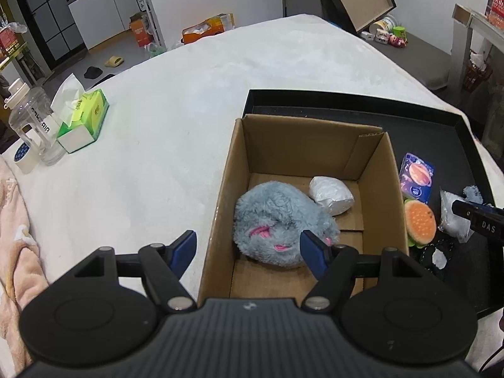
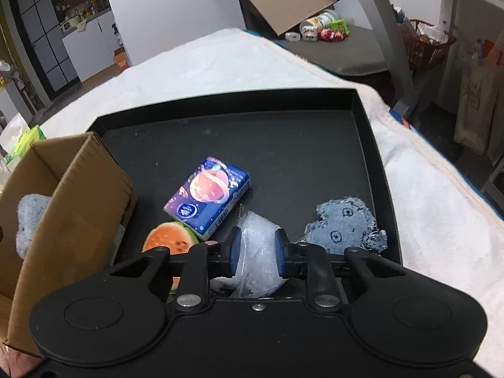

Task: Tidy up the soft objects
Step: 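Move the right gripper to the second clear plastic bag and grasp it, then lift the clear plastic bag with the right gripper over the box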

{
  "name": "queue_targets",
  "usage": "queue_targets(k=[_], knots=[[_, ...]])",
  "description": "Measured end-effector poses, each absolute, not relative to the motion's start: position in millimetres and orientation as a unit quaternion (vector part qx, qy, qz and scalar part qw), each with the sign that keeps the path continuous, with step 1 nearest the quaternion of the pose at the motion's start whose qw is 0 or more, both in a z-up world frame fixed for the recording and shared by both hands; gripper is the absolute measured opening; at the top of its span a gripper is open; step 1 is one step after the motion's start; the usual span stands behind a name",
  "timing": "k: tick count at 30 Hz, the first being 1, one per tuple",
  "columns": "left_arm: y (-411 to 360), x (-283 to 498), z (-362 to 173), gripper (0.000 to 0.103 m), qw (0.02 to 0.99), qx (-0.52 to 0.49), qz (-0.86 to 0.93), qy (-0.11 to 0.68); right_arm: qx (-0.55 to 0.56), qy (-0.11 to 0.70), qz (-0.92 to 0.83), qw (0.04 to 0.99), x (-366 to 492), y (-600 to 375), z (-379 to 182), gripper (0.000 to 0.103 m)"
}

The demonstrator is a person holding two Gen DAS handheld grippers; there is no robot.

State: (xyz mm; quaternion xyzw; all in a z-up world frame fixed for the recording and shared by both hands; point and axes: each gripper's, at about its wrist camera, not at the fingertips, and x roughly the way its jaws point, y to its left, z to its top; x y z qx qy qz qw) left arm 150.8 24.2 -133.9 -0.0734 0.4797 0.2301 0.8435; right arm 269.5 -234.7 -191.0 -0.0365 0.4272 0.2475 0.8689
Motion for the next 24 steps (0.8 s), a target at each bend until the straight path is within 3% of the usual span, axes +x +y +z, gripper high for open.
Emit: queue_targets(k=[24], knots=[[53,133,-125,0.071,0.858,-0.120,0.201,0.458,-0.021,0.397,0.265,0.878,245,-215,-134,0.022]])
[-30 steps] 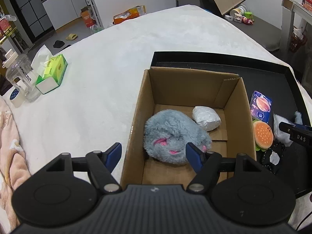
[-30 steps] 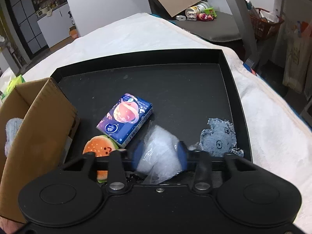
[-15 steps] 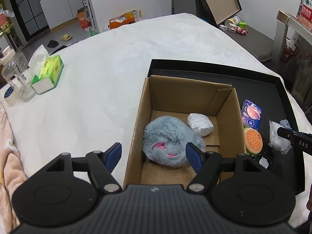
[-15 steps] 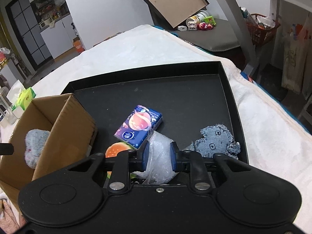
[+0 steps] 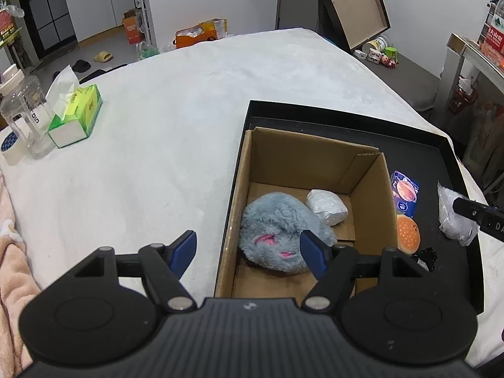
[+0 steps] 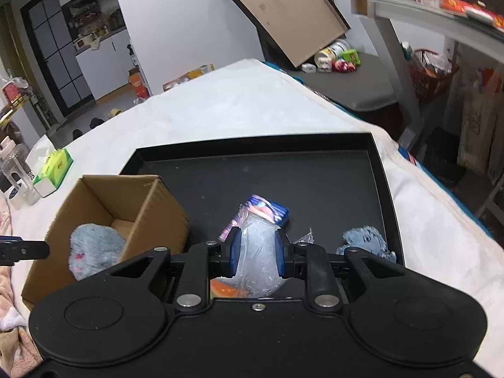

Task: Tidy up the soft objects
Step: 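Lift the clear plastic bag with the right gripper over the box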

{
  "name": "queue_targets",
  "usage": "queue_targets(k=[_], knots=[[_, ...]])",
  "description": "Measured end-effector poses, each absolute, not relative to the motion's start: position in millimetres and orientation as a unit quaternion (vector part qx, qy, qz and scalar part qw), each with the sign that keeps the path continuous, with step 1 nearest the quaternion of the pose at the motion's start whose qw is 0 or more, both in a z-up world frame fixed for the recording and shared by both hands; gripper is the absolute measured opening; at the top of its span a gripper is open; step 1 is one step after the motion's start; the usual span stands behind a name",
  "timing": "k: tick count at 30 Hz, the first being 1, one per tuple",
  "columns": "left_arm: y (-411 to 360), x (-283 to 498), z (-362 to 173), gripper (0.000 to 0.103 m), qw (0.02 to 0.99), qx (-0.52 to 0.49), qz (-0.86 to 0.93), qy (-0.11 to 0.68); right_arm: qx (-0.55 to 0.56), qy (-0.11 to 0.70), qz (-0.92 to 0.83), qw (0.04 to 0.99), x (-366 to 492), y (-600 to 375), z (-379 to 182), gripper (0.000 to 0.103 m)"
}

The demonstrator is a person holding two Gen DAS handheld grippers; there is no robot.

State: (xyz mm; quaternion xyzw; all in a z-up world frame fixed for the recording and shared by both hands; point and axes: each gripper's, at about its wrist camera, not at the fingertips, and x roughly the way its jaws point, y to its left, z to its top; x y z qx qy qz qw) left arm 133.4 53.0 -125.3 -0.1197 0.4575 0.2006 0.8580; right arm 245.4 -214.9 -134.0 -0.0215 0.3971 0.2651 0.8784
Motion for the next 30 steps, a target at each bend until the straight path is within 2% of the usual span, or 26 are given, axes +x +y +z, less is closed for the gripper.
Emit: queue_targets(k=[19,27,30], knots=[[71,121,-142,0.070,0.865,-0.149,0.169,0.449,-0.027,0.366,0.280,0.887,227,-172,-98,0.022],[76,114,-147,0.066,0.866,-0.165,0.152,0.447,-0.034,0.361,0.297,0.883,213,-150,-87,0.022],[79,112,-147,0.060,0.866,-0.174,0.147,0.445,-0.036,0.362,0.305,0.880,206,-141,-83,0.022]])
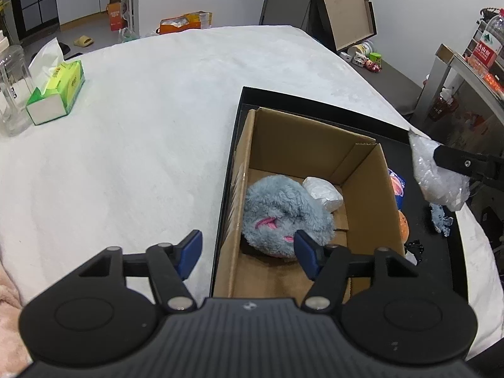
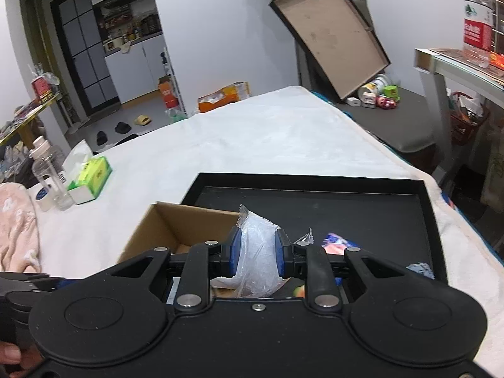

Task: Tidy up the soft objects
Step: 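Lift the clear plastic bag with the right gripper over the box, then lower the plastic bag into the box and open the right gripper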

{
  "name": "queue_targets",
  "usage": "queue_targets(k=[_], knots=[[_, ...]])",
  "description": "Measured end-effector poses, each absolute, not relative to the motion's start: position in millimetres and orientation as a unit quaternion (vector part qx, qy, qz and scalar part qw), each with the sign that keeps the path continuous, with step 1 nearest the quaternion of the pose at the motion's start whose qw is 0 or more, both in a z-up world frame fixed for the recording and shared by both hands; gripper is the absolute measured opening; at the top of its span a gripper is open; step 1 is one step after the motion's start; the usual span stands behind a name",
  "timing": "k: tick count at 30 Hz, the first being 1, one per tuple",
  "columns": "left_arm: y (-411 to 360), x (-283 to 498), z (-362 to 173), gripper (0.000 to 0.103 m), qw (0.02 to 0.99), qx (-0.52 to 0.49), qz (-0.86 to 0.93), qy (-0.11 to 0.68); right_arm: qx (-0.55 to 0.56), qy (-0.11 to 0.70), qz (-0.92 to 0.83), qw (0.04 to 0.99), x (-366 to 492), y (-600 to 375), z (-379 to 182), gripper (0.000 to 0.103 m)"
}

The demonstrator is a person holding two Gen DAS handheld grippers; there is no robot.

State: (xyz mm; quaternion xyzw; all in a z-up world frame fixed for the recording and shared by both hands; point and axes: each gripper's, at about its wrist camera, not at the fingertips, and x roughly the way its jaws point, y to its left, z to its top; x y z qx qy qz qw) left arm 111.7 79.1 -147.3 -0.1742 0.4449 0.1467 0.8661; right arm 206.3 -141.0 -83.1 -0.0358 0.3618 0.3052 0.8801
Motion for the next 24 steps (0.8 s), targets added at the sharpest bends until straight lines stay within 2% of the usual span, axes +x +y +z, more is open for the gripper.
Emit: queue_targets(k=[8,15,20,24], knots=[[83,105,-146,0.044,0.868,-0.187,0.130,0.442,-0.030,0.370,0.323,0.871,186,-123,-79,0.022],[85,99,-152,0.039,0.864,-0.197,0.115,0.449,-0.020,0.391,0.328,0.860,172,-113,-82,0.022],[86,96,-154,0.026,0.865,-0.198,0.113,0.447,-0.016,0.406,0.332,0.852,164,-107,-86,0.022],[91,95,-158,0.022,0.861,-0.200,0.112,0.455,-0.013,0.416,0.335,0.845,159,-101,-91,0.022]])
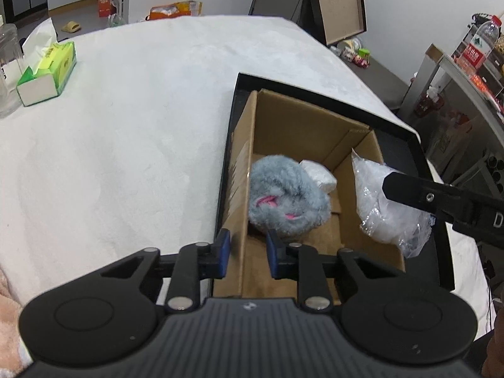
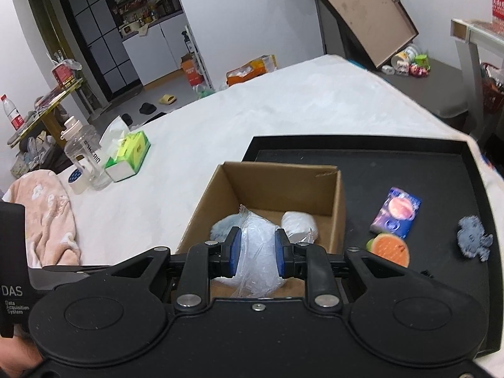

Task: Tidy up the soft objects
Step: 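Lower the plastic bag into the box and open the right gripper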

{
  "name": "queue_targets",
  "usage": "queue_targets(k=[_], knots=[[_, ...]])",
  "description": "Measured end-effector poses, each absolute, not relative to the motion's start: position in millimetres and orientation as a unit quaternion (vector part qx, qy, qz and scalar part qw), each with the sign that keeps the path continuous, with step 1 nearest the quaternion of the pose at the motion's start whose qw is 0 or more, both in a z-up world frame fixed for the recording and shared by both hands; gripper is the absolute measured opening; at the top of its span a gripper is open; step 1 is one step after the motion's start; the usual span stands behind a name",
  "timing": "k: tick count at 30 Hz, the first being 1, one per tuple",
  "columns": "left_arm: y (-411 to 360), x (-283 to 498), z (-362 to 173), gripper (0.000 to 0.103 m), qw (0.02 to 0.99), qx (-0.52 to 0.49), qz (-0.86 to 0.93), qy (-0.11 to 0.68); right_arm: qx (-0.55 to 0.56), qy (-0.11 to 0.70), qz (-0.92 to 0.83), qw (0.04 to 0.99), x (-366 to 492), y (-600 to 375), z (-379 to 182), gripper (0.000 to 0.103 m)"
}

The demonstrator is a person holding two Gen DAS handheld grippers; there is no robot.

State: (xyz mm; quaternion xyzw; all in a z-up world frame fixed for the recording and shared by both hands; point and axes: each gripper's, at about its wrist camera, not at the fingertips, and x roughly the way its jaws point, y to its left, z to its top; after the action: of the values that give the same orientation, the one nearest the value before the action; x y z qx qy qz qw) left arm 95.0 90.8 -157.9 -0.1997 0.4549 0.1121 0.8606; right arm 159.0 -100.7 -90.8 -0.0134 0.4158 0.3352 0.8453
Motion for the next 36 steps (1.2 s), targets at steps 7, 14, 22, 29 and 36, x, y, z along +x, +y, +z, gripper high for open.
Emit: queue_targets(k=[7,14,22,29,36], knots=[[98,91,-169,0.014,0.854,-0.206,0.109,0.465,0.001,0.439,0.341,0.831,154,-87,-100,0.023],[102,89,-171,0.014,0.855,-0.213,0.103,0.462,0.032,0.460,0.336,0.821,159,-85,-107,0.034],[104,87,-171,0.014,0.856,-0.216,0.100,0.459,0.014,0.453,0.322,0.831,163,-103,-101,0.035],[100,89,-170,0.014,0.857,-0.209,0.103,0.459,-0.015,0.438,0.310,0.844,166,-122,-97,0.042],[95,91,-168,0.014,0.855,-0.200,0.114,0.464,-0.021,0.431,0.297,0.852,176,-144,-95,0.047]])
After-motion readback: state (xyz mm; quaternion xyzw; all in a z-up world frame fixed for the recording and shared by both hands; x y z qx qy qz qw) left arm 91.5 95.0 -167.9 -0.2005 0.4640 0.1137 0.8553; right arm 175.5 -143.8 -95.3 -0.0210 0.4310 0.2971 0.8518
